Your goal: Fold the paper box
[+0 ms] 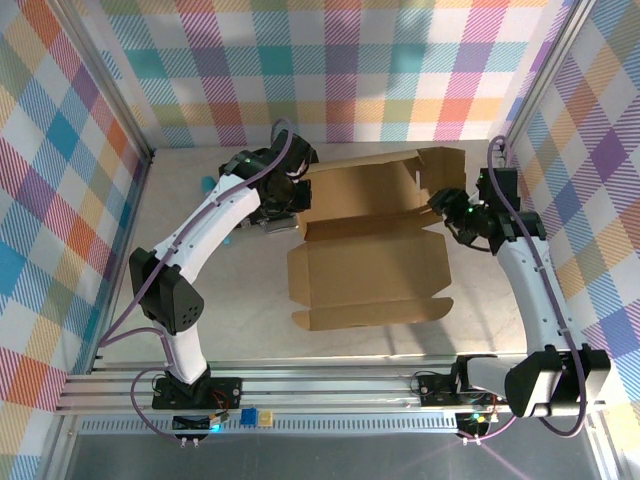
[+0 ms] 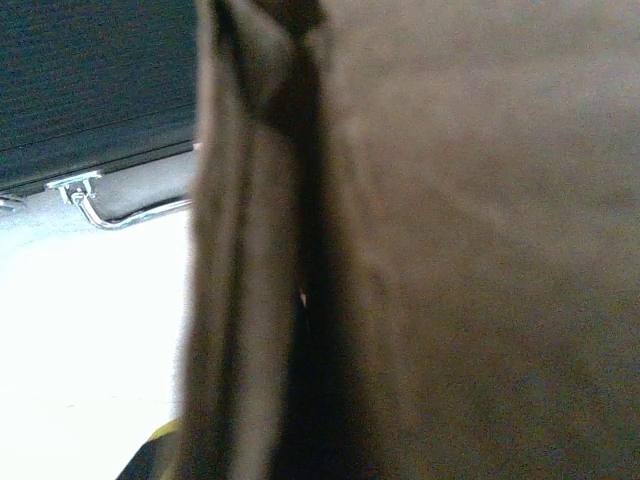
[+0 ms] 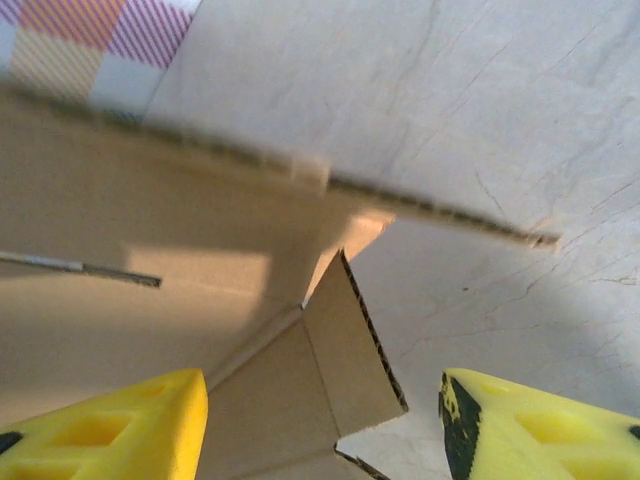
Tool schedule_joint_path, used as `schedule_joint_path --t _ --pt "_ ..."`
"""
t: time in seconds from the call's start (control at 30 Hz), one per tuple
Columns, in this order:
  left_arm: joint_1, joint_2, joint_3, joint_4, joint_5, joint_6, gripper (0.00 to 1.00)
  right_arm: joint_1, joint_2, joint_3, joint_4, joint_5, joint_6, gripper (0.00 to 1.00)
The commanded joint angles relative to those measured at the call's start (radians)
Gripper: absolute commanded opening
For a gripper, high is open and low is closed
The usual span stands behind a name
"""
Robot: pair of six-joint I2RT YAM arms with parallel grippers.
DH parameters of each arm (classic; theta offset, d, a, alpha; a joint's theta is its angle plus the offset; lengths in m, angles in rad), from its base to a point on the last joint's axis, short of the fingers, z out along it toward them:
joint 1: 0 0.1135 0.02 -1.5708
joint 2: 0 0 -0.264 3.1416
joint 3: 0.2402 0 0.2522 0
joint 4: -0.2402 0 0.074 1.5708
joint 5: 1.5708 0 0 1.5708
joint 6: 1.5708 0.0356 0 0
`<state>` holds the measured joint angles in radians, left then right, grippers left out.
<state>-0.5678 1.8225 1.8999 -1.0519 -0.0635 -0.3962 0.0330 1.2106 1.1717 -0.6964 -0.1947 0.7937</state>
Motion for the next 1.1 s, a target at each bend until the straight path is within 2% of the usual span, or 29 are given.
schedule_joint_path --t 0.0,0.1,0.2,0.27,0.47,0.6,0.83,1.07 --pt "0.006 -0.008 0.037 -0.035 0.033 0.008 0.0 0.005 0.022 -0.013 0.027 -0.076 -0.097 0.57" --pt "0.006 -0.005 0.041 -0.041 0.036 0.009 0.0 0.007 0.06 0.011 0.035 -0.112 -0.118 0.41" --pt "0.006 -0.003 0.05 -0.046 0.035 0.01 0.0 0.014 0.084 0.038 0.0 -0.095 -0.137 0.28" --pt "0.007 0.0 0.057 -0.049 0.033 0.01 0.0 0.021 0.077 0.041 -0.008 -0.085 -0.151 0.22" --pt "0.006 0.006 0.063 -0.048 0.045 0.004 0.0 0.102 0.093 0.1 -0.071 0.009 -0.245 0.15" --pt "0.006 0.009 0.064 -0.053 0.045 0.002 0.0 0.178 0.131 0.17 -0.134 0.137 -0.316 0.09" --pt "0.007 0.021 0.095 -0.076 0.052 0.002 0.0 0.264 0.157 0.225 -0.189 0.368 -0.363 0.06" --pt "0.006 0.032 0.111 -0.088 0.063 0.001 0.0 0.322 0.194 0.269 -0.18 0.44 -0.398 0.06"
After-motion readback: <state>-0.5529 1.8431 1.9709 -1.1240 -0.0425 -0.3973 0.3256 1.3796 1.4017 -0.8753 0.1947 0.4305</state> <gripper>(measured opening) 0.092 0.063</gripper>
